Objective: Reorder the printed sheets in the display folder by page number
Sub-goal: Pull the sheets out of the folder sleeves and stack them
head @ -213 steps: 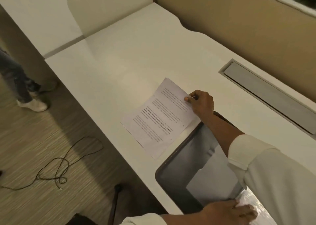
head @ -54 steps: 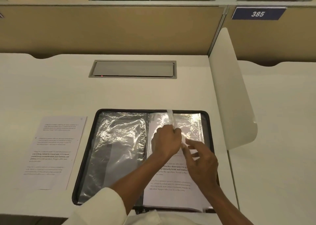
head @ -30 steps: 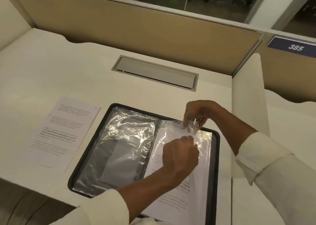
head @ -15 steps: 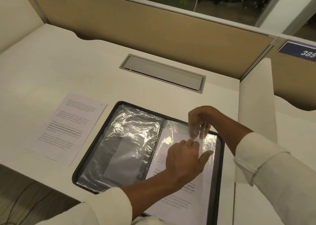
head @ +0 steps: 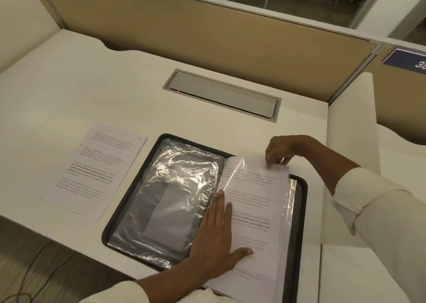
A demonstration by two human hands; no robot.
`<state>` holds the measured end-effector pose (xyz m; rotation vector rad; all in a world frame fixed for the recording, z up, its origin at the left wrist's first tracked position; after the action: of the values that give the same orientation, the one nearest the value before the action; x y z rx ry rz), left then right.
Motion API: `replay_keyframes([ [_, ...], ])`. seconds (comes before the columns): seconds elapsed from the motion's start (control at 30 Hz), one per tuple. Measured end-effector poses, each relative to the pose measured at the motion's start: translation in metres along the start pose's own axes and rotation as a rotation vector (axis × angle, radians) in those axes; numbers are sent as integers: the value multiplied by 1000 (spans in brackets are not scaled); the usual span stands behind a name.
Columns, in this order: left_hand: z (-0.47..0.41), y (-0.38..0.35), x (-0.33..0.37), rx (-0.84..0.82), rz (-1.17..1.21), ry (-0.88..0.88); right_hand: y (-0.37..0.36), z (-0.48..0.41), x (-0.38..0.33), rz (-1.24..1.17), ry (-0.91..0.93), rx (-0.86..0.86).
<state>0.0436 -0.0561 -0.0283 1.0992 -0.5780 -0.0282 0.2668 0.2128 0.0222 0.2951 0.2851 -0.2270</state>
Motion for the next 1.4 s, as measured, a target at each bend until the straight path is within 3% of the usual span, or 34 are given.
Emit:
replay_keyframes([
  [0.37,4,-6,4,-37,-73,-29,46,6,30,-86,89,313],
  [0.53,5,-8,3,-59,-85,-37,38,5,32,-65,49,133],
  [0.6,5,-10,2,-82,-85,-30,38,2,32,-1,40,160],
  [0.87,6,-9,4,-129,-109,-14,84,26,44,-23,16,720],
  [1.03,5,-12,2,-124,-143,5,100,66,34,-194,234,942],
  [1.27,0,-3,0,-210,-78,47,104,133,-5,-100,572,1129],
  [1.4,-6,27,-13,-15,194,94,90,172,-28,-51,753,1195],
])
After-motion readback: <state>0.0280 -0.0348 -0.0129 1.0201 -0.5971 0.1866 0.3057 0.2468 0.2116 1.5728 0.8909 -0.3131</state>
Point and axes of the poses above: each hand's wrist, its own z-axis away from the middle knuckle, its own y-axis out of the back of the hand, x = y × z, the point moved 4 cm from there along -z, towards the middle knuckle, and after that the axes turned 15 degrees about -x, right-handed, at the moved point
